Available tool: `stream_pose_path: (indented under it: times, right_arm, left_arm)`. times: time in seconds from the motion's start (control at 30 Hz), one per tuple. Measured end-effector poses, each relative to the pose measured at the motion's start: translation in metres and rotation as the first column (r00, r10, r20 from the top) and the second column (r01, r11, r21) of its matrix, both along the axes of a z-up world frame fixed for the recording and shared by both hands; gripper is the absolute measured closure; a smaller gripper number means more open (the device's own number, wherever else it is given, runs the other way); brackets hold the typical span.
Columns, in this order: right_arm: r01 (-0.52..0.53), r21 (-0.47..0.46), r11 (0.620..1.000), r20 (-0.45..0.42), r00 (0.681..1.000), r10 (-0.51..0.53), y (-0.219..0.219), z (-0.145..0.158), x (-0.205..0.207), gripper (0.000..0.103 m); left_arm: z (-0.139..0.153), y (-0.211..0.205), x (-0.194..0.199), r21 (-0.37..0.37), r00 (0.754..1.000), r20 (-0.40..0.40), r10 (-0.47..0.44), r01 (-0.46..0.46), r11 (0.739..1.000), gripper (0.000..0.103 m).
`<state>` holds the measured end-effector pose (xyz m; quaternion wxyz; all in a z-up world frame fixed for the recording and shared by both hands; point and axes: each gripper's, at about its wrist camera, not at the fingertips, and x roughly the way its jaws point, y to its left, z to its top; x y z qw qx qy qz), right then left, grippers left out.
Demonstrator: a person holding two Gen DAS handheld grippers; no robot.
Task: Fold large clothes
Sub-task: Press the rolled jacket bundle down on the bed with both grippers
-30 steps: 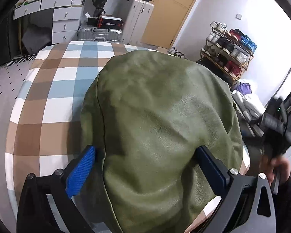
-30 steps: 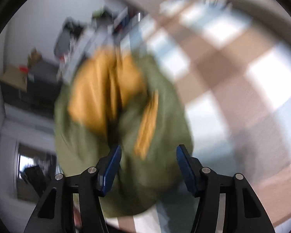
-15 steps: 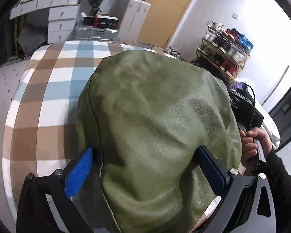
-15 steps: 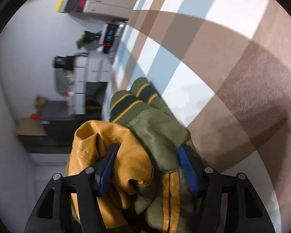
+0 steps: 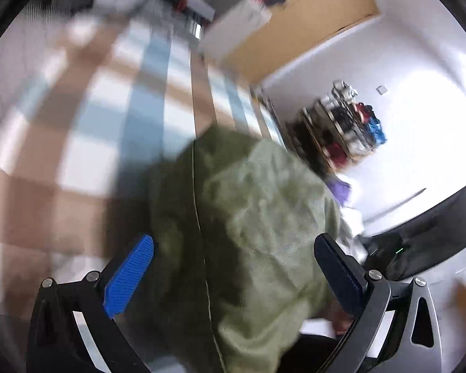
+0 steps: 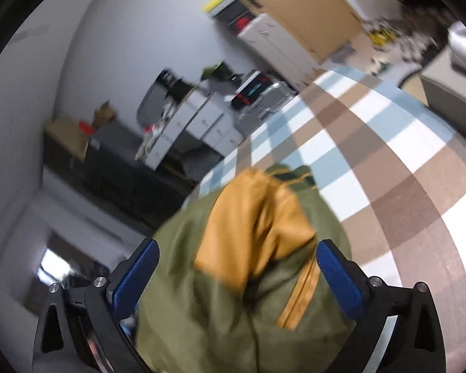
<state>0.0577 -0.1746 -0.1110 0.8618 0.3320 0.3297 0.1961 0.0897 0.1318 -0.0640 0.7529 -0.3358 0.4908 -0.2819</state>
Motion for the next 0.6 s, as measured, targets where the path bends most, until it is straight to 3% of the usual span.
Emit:
stream_pose_path:
  times: [0.13, 0.23, 0.37, 0.47, 0.6]
  right_arm:
    - [-0.084, -0.160, 0.984, -0.092, 0.993, 0.070, 0.028, -0.017, 0.005, 0.000]
    - [-0.114, -0.211, 0.971, -0.158, 0.984, 0.081, 0.032, -0.035, 0.009, 0.000]
    - [-0.147, -0.151, 0.978, -0.256, 0.961, 0.105, 0.024, -0.059, 0.013, 0.000]
    - [-0.159, -0.161, 0.974, -0.254, 0.960, 0.115, 0.023, -0.059, 0.009, 0.000]
    - [-0.147, -0.226, 0.963, -0.230, 0.969, 0.094, 0.026, -0.050, 0.003, 0.000]
  left_arm:
    - [-0.022, -0.019, 0.019, -0.003, 0.990, -0.102, -0.096, 0.096, 0.995, 0.002]
    - [-0.031, -0.027, 0.026, -0.072, 0.978, -0.161, -0.130, 0.120, 0.990, 0.002]
    - [-0.022, -0.042, 0.022, -0.024, 0.979, -0.114, -0.169, 0.167, 0.986, 0.002]
    - [-0.019, -0.044, 0.022, -0.015, 0.981, -0.112, -0.160, 0.160, 0.987, 0.002]
    - [-0.009, -0.049, 0.017, 0.067, 0.989, -0.050, -0.140, 0.143, 0.987, 0.002]
